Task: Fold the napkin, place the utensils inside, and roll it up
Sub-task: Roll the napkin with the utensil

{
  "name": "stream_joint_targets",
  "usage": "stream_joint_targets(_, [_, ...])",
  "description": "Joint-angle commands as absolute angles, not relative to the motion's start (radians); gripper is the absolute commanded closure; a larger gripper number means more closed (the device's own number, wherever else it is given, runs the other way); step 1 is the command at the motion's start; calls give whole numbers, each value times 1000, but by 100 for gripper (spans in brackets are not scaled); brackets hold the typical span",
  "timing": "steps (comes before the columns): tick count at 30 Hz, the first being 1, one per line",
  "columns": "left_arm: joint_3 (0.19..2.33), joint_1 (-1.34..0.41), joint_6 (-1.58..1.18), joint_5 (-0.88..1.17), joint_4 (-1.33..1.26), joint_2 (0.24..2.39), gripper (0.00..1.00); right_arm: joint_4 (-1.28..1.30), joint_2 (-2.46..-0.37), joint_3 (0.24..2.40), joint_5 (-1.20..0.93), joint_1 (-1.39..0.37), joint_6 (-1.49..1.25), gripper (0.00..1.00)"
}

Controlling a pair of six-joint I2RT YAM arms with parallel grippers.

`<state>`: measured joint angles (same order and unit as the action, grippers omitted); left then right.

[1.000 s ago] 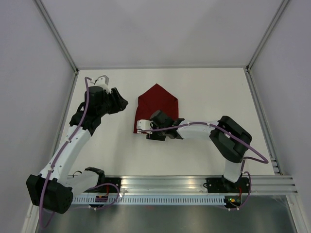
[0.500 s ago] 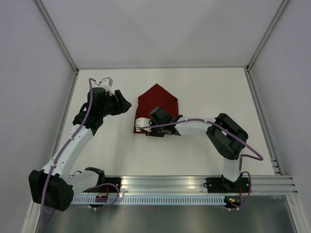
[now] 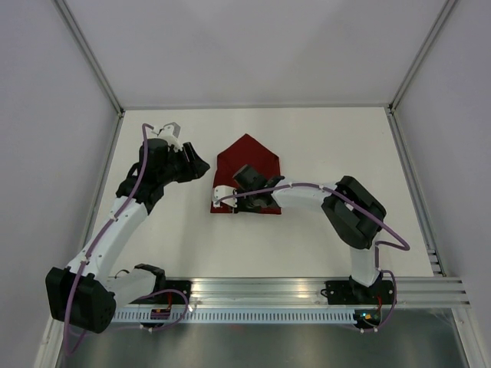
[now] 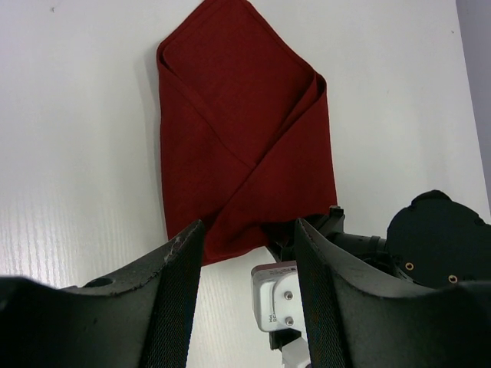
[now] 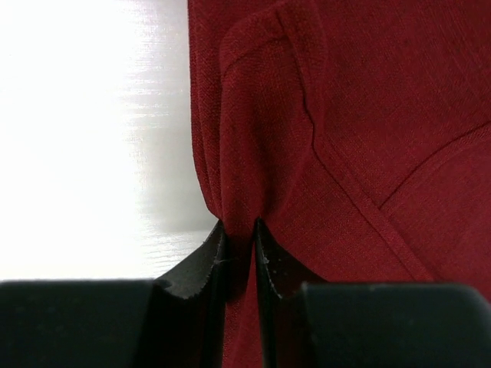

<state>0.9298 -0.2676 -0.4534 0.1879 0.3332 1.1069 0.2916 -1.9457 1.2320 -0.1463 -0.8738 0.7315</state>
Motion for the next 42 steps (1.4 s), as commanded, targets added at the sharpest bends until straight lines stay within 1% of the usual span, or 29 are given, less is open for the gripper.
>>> stream_joint_targets(1, [917,-276,-422,213,282,1078,44,512,-2031,1223,-216,-853,724,80])
stream_joint_targets(2, [911,-278,-426,210,279,1074,44,521,-2036,1229,-227,-847,723,82])
stream_joint_targets(6, [865,-296,-434,204,226,1019,45,606,-2060,1282,-322,-809,724,83])
stream_joint_targets(10, [773,-310,-442,186,134,941,48,702,-2106,1325,-411,-767,739,85])
stream_joint_targets(19, [597,-354,-407,161,-27,779,49,854,-2187,1433,-502,-713,765,87])
stream_joint_targets(24, [516,-423,-338,134,-127,721,50,923,-2249,1497,-528,-689,788,87])
stream_joint_targets(25, [502,-443,-327,99,-143,716,50,943,-2255,1505,-531,-684,790,87])
stream_joint_targets(27, [459,-515,-282,71,-196,707,49,959,-2270,1523,-535,-680,793,88])
stream_joint_targets(28, [445,-541,-270,23,-213,707,49,974,-2275,1528,-537,-675,796,88])
stream_joint_targets(33, [384,-644,-204,-66,-296,782,49,1012,-2301,1557,-535,-663,804,88])
stream_joint_targets(35, [376,-695,-161,-90,-342,814,47,1025,-2307,1569,-537,-654,810,89])
stream_joint_targets(39, [374,-790,-55,-155,-423,919,41,1051,-2325,1586,-538,-641,819,89])
stream_joint_targets(42, [359,-874,69,-210,-514,1000,41,1071,-2330,1592,-540,-634,828,89])
